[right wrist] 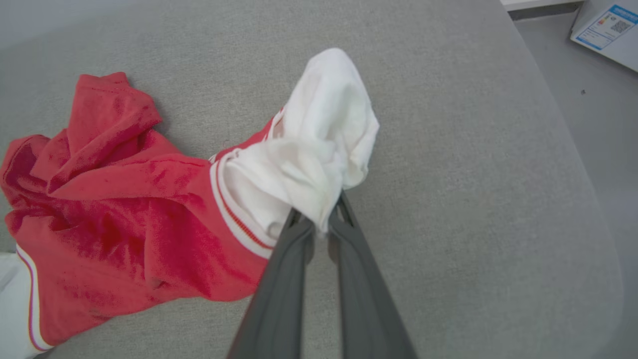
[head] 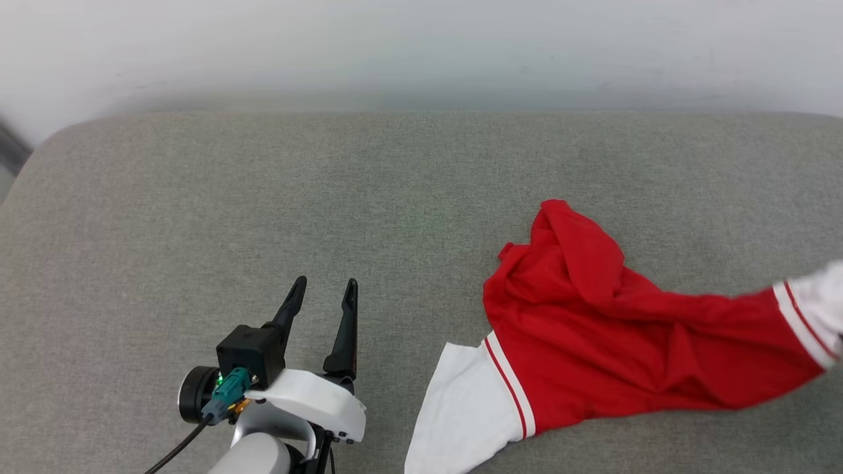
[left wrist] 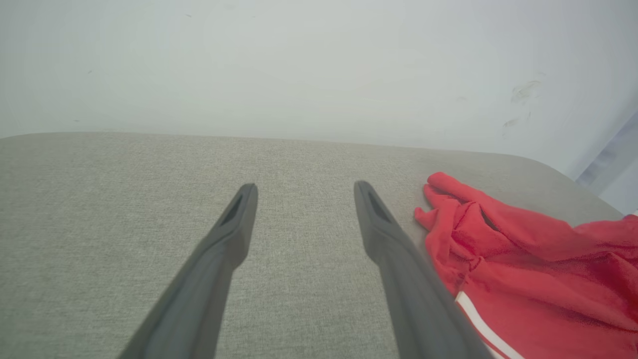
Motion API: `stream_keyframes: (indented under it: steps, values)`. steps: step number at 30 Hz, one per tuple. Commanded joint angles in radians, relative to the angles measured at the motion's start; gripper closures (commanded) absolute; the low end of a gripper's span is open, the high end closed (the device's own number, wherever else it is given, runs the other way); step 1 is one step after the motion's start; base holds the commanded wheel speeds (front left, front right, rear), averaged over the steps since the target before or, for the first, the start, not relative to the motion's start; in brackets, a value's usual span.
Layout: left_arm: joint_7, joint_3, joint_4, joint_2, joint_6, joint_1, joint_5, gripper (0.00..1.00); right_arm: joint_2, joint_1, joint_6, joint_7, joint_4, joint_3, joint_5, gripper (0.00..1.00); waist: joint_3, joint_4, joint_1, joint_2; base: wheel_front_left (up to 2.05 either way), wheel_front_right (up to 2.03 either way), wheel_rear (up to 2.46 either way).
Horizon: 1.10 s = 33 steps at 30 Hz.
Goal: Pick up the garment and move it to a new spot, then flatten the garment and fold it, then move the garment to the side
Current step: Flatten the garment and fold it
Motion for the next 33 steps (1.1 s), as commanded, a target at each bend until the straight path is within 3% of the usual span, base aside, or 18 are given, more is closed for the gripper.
stream_keyframes:
  steps: [1,8,9,10,14,23,33]
  values:
    - [-0.004,0.000,-0.001,0.001,0.004,0.013,0.001,0.00,0.026,0.035,0.000,0.003,0.017,-0.033,-0.015,1.00,0.002,-0.004,0.0000,0.0000,0.00,0.00,0.00]
    - [0.002,-0.002,-0.006,0.012,0.004,0.004,0.003,0.00,0.112,0.102,0.000,-0.078,0.181,-0.149,-0.015,1.00,0.017,-0.011,0.0000,0.0000,0.00,0.00,0.00]
    - [0.005,-0.003,-0.007,0.015,0.005,0.002,0.005,0.00,0.117,0.104,0.000,-0.102,0.210,-0.154,-0.016,0.18,0.019,-0.011,0.0000,0.0000,0.00,0.00,0.00]
    - [0.007,-0.002,-0.009,0.018,0.005,0.000,0.005,0.00,0.123,0.098,0.000,-0.133,0.234,-0.155,-0.009,0.00,0.020,-0.012,0.0000,0.0000,0.00,0.00,0.00]
    - [0.013,0.003,-0.015,0.032,0.008,0.000,0.004,0.00,0.129,0.078,0.000,-0.272,0.267,-0.125,0.003,0.00,0.016,-0.013,0.0000,0.0000,0.00,0.00,0.00]
    - [0.019,0.014,-0.028,0.048,0.034,0.042,-0.009,0.00,0.132,0.123,0.000,-0.557,0.160,-0.044,-0.035,0.00,-0.034,-0.012,0.0000,0.0000,0.00,0.00,0.00]
    - [0.035,0.023,-0.034,0.072,0.061,0.110,-0.034,0.00,0.150,0.200,0.000,-0.760,0.052,0.170,-0.044,0.00,-0.117,-0.005,0.0000,0.0000,0.00,0.00,0.00]
